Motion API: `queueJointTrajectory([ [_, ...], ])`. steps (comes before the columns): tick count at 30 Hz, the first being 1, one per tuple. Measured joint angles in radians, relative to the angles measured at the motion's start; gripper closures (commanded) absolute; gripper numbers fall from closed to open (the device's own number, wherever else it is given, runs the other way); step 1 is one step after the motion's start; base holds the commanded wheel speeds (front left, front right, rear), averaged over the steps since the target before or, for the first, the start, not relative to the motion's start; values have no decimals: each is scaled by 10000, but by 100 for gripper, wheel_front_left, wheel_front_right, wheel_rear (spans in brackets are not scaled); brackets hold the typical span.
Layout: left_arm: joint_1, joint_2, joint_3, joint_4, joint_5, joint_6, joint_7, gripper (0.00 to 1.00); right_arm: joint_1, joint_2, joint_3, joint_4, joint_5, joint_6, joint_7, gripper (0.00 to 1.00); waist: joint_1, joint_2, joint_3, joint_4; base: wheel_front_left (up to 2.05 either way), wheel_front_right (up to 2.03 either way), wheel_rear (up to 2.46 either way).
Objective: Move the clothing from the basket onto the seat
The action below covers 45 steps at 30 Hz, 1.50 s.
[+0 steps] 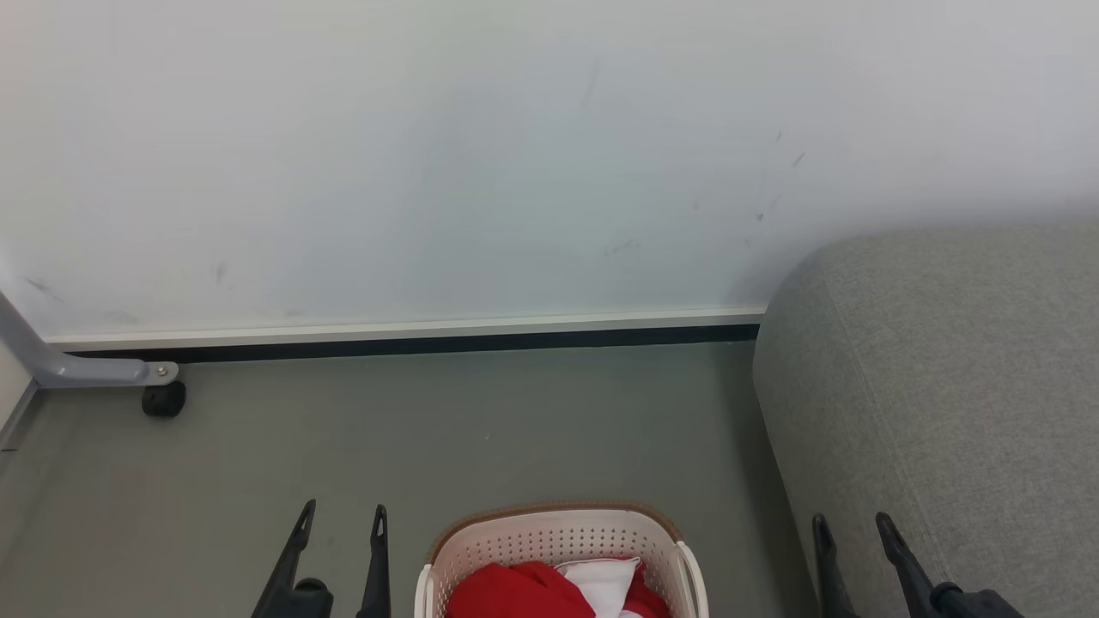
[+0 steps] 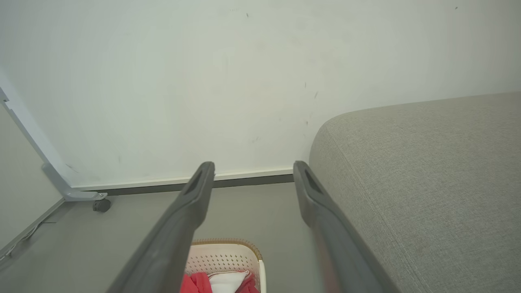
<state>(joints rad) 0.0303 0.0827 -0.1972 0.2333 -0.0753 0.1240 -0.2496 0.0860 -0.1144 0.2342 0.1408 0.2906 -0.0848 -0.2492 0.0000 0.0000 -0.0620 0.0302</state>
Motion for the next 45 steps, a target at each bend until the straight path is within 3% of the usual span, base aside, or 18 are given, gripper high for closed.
queueJointTrajectory([
  [24, -8, 2, -132, 150, 0, -127, 0, 0, 79, 29, -299, -196, -186, 15, 0, 0, 0, 0, 443, 23, 0, 0, 0],
  [34, -487, 63, -571, 274, 201, -518, 0, 0, -196, -127, -564, -825, -301, 58, -2, 0, 0, 1, 1347, -116, 0, 0, 0],
  [45, -1275, 27, -1223, 1360, 543, -821, 0, 0, -845, -151, -579, -1358, -512, 102, -4, 0, 1, 1, 2651, -606, 0, 0, 0],
])
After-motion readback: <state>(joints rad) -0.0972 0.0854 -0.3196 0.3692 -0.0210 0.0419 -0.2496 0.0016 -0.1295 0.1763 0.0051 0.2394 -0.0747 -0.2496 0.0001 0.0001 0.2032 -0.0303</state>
